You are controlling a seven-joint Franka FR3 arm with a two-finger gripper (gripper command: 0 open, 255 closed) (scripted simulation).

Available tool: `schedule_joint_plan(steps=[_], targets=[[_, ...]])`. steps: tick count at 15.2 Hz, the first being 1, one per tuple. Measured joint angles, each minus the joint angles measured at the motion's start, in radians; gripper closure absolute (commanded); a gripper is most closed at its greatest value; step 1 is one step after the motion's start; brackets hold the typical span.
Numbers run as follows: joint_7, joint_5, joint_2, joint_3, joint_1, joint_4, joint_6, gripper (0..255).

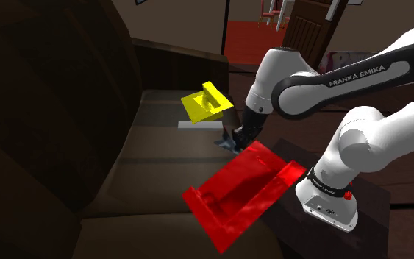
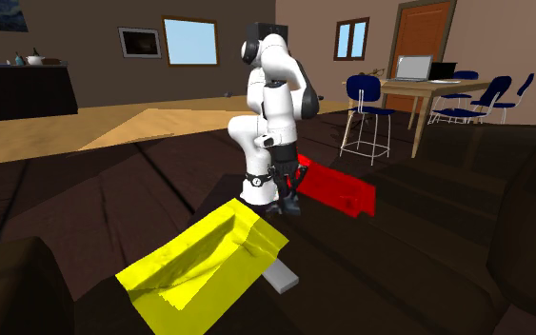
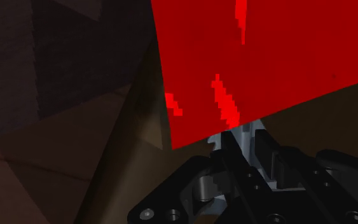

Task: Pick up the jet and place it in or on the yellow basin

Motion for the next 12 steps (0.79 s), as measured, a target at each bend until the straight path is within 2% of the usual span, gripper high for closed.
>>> schedule_joint_plan(steps=[12], targets=[[0.04,-0.068,-0.1,-0.039,-0.028,0.112,-0.208,255]])
